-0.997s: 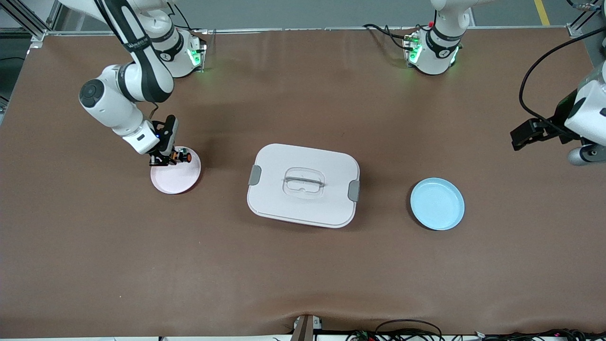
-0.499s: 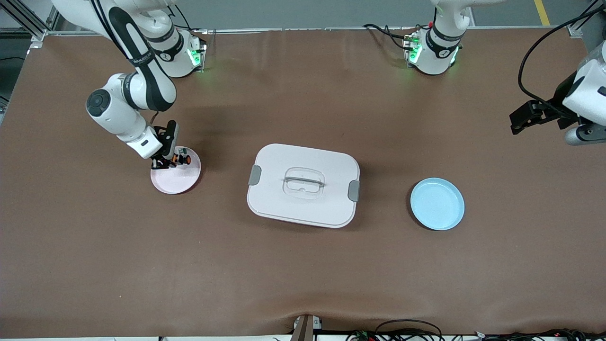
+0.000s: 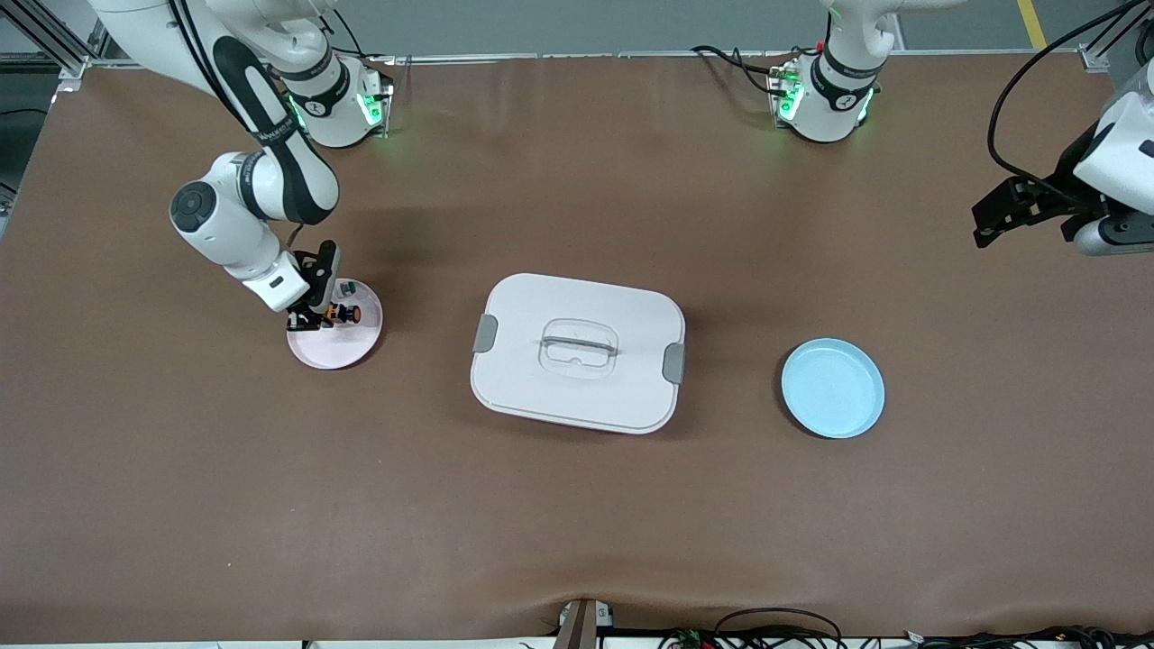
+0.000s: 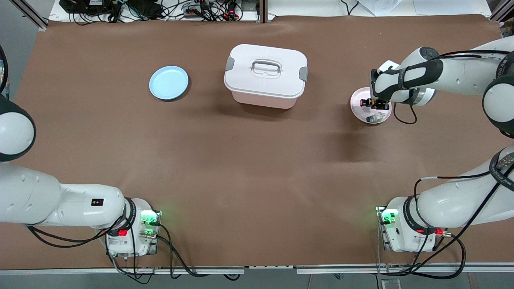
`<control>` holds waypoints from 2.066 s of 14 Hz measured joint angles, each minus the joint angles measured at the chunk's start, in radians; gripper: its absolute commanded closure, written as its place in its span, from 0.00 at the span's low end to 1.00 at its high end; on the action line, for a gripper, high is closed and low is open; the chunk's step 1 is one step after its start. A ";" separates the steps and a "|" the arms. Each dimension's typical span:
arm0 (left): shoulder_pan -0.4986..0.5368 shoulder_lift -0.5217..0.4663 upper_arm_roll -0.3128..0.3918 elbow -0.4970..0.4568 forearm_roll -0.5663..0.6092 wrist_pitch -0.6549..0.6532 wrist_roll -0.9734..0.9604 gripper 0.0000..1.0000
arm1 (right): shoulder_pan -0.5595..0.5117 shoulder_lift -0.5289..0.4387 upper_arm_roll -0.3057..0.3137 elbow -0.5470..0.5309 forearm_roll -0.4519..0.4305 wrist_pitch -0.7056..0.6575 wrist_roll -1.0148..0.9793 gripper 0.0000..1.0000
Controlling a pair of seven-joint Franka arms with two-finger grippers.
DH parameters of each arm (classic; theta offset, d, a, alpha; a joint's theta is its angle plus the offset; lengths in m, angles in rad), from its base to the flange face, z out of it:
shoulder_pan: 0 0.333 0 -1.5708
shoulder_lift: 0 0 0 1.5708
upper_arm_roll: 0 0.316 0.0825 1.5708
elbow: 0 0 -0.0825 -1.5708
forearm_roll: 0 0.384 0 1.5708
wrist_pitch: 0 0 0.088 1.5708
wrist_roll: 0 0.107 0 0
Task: Transfer orange switch to right arm and place
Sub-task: 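Lower the orange switch onto the white plate with the right gripper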
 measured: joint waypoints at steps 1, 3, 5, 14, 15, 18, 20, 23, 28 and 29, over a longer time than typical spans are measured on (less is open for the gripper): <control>0.000 -0.001 0.000 0.000 0.000 0.000 0.000 0.00 | 0.000 0.006 0.000 0.007 0.000 0.000 0.000 1.00; 0.000 -0.005 0.000 0.000 -0.004 -0.004 0.000 0.00 | 0.000 0.015 0.000 0.016 0.000 0.000 0.000 1.00; 0.000 -0.012 0.000 -0.001 -0.018 -0.012 0.000 0.00 | 0.000 0.027 0.000 0.024 0.000 0.002 0.000 1.00; 0.000 -0.025 0.000 -0.018 -0.025 -0.017 0.000 0.00 | 0.000 0.092 0.000 0.086 0.000 0.011 -0.001 0.00; 0.000 -0.025 0.000 -0.018 -0.025 -0.017 0.000 0.00 | 0.000 0.094 0.000 0.096 0.000 0.008 -0.001 0.00; 0.000 -0.025 0.000 -0.018 -0.025 -0.017 0.000 0.00 | -0.001 0.099 0.000 0.117 0.000 -0.021 -0.002 0.00; 0.000 -0.025 0.000 -0.019 -0.025 -0.017 0.000 0.00 | -0.006 0.099 0.000 0.143 0.000 -0.091 -0.002 0.00; 0.000 -0.027 0.000 -0.019 -0.025 -0.029 0.000 0.00 | -0.028 0.096 -0.001 0.217 0.000 -0.243 0.000 0.00; 0.001 -0.038 0.002 -0.019 -0.025 -0.042 0.000 0.00 | -0.068 0.064 -0.008 0.357 0.000 -0.421 0.182 0.00; 0.002 -0.038 0.003 -0.019 -0.025 -0.042 0.000 0.00 | -0.069 0.052 -0.008 0.373 0.000 -0.441 0.237 0.00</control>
